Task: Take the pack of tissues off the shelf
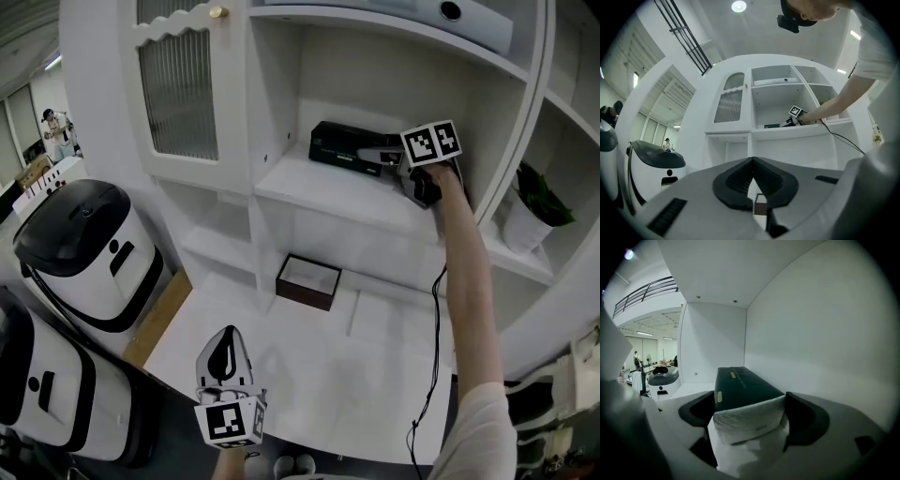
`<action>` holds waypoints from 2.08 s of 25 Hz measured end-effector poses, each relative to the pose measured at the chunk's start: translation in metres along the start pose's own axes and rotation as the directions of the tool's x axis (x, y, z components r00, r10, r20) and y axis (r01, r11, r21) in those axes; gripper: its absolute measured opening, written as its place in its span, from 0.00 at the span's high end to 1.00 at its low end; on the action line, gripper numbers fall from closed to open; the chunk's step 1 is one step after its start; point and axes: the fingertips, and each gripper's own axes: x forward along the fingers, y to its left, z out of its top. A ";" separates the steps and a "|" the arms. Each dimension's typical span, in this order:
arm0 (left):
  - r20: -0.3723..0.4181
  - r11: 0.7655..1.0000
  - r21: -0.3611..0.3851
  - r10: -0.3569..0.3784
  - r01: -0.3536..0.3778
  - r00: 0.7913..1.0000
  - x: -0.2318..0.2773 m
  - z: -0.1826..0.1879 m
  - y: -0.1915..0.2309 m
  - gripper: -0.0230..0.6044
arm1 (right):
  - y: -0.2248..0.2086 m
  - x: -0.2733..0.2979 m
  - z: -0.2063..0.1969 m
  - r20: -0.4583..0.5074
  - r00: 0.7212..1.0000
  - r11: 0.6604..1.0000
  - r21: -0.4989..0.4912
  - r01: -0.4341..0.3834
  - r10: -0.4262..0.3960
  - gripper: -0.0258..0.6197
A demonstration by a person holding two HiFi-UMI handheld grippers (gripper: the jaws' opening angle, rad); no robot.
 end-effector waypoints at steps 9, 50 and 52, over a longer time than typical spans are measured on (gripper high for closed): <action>-0.001 1.000 -0.003 -0.003 0.003 1.000 0.004 0.001 -0.005 0.97 | 0.003 0.004 0.004 0.001 1.000 1.000 -0.030 0.009 -0.009 0.25; 0.273 0.966 0.110 -0.255 0.233 0.928 -0.099 0.126 -0.094 0.97 | 0.297 -0.263 -0.066 0.617 0.587 0.646 -0.161 0.746 -0.524 0.29; 0.256 0.961 0.122 -0.273 0.249 0.927 -0.104 0.119 -0.102 0.97 | 0.322 -0.268 -0.092 0.626 0.578 0.639 -0.160 0.752 -0.523 0.29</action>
